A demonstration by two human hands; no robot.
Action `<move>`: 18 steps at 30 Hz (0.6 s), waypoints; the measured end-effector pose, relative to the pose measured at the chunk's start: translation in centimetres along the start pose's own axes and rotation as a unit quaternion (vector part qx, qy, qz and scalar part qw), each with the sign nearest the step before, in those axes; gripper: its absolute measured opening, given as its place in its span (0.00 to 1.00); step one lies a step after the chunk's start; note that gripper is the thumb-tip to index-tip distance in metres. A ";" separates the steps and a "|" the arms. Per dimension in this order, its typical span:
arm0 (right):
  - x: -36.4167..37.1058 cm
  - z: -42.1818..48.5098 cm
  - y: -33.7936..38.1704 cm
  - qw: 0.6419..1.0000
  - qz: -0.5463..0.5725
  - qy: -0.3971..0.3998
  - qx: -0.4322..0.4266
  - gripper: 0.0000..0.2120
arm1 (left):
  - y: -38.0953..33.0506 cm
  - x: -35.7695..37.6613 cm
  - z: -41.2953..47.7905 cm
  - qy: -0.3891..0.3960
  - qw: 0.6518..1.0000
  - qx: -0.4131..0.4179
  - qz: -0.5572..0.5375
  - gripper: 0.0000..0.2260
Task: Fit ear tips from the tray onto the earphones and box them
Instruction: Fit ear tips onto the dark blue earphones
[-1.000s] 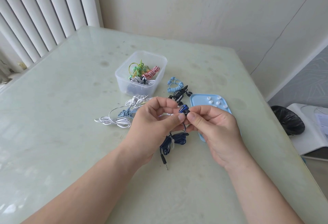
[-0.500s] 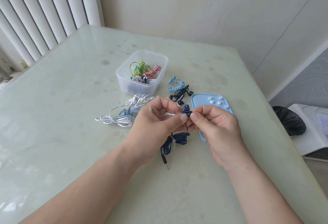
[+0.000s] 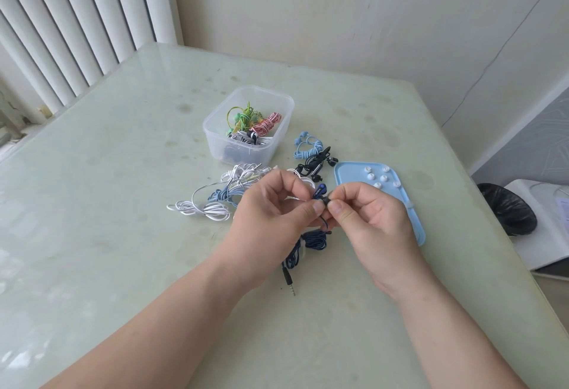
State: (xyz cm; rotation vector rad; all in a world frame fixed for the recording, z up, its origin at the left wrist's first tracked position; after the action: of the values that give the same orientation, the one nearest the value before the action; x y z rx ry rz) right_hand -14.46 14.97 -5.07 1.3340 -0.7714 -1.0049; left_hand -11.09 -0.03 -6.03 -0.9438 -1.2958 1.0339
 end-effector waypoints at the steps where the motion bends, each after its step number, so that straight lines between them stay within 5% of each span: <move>1: 0.0 0.0 0.1 1.000 -0.011 -0.002 -0.005 0.10 | 0.0 0.1 0.0 -0.002 1.000 0.001 -0.002 0.10; 18: -0.2 -0.4 0.5 0.996 0.022 -0.081 -0.022 0.09 | -0.4 0.0 -0.3 -0.034 0.999 0.002 0.017 0.12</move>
State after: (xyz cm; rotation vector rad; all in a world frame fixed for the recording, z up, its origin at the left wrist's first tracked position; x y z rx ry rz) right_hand -14.10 15.25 -4.61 1.2035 -0.8909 -1.0984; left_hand -10.75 -0.15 -5.64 -0.9378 -1.3365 1.1027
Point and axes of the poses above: each hand's wrist, its own z-axis towards the middle knuckle, its own x-axis out of the palm, y = z × x, the point moved 7 cm from there along z, towards the middle knuckle, and after that the axes turned 8 degrees about y, right-handed, at the moved point
